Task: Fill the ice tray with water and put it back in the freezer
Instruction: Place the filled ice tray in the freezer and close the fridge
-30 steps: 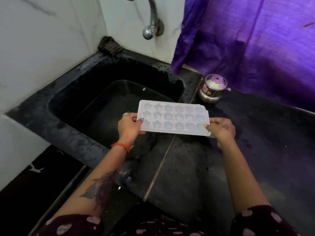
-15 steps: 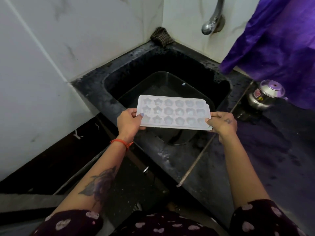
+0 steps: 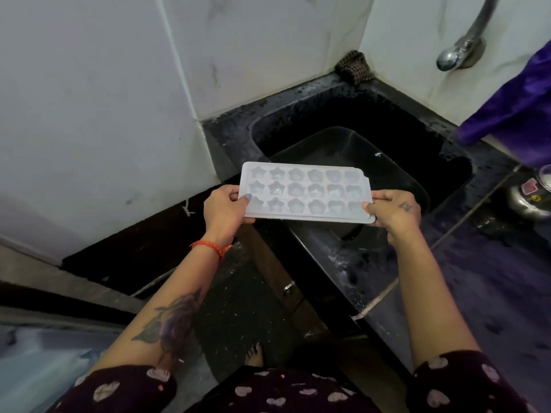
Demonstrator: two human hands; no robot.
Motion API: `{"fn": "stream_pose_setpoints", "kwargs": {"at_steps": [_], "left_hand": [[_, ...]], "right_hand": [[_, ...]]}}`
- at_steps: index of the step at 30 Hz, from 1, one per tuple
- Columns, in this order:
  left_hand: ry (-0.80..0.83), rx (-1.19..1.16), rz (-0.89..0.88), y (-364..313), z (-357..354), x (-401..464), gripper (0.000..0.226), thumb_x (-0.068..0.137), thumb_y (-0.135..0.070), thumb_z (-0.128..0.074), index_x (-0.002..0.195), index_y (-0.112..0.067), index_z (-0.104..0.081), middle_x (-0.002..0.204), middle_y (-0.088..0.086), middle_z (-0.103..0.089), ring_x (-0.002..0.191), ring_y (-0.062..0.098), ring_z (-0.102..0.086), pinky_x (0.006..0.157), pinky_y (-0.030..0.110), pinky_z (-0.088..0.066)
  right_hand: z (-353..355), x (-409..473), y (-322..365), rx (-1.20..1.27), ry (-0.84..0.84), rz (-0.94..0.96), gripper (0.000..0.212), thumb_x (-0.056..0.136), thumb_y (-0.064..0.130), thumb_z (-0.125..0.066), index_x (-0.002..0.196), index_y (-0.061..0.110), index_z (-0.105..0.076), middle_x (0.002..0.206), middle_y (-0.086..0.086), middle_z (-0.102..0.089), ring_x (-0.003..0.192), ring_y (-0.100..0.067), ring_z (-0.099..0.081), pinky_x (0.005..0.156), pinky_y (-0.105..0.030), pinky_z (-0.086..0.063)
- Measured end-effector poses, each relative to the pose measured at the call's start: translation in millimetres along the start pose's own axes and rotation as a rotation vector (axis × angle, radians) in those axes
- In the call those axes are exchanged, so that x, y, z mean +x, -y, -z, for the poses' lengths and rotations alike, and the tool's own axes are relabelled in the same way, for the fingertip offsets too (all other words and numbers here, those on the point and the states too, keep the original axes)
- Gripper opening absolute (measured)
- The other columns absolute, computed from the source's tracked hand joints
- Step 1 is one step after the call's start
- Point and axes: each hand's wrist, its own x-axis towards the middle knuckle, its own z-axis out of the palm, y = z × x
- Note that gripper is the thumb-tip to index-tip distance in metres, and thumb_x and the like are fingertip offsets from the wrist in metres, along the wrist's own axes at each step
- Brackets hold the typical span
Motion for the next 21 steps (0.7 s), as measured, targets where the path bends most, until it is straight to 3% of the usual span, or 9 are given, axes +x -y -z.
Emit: {"fn": "stream_pose_setpoints", "kwargs": {"at_steps": [6, 10, 16, 21], "left_hand": [[-0.147, -0.031, 0.056, 8.7, 27.5, -20.7, 0.029, 0.091, -0.01, -0.06, 0.119, -0.003, -0.059, 0.095, -0.001, -0.059, 0.078, 0.02, -0.065, 0.069, 0.036, -0.06], [-0.255, -0.052, 0.097, 19.9, 45.8, -37.7, 0.03, 0.09, -0.01, -0.061, 0.119, -0.003, -0.06, 0.101, 0.003, -0.061, 0.083, 0.023, -0.067, 0.073, 0.042, -0.06], [-0.405, -0.105, 0.153, 37.5, 71.1, -67.8, 0.029, 0.09, -0.01, -0.061, 0.119, -0.004, -0.059, 0.088, -0.006, -0.059, 0.077, 0.021, -0.067, 0.073, 0.042, -0.059], [-0.53, -0.112, 0.177, 53.4, 90.7, -96.1, 0.031, 0.09, -0.013, -0.062, 0.12, -0.005, -0.059, 0.107, 0.005, -0.063, 0.077, 0.021, -0.068, 0.07, 0.039, -0.06]], "right_hand": [[-24.5, -11.8, 17.9, -0.057, 0.107, 0.091, 0.027, 0.079, 0.003, -0.073, 0.106, 0.008, -0.07, 0.094, -0.001, -0.065, 0.085, -0.021, -0.066, 0.076, -0.035, -0.058], [-43.2, -15.0, 25.5, -0.098, 0.219, 0.142, 0.027, 0.078, 0.005, -0.075, 0.105, 0.009, -0.07, 0.08, 0.003, -0.066, 0.084, -0.021, -0.067, 0.077, -0.039, -0.059], [-70.5, -29.5, 35.2, -0.127, 0.378, 0.237, 0.026, 0.079, 0.006, -0.074, 0.104, 0.009, -0.071, 0.091, -0.004, -0.069, 0.092, -0.024, -0.067, 0.079, -0.04, -0.059], [-95.2, -43.6, 39.0, -0.183, 0.479, 0.289, 0.025, 0.078, 0.007, -0.075, 0.102, 0.012, -0.072, 0.093, -0.002, -0.07, 0.093, -0.024, -0.068, 0.082, -0.043, -0.058]]}}
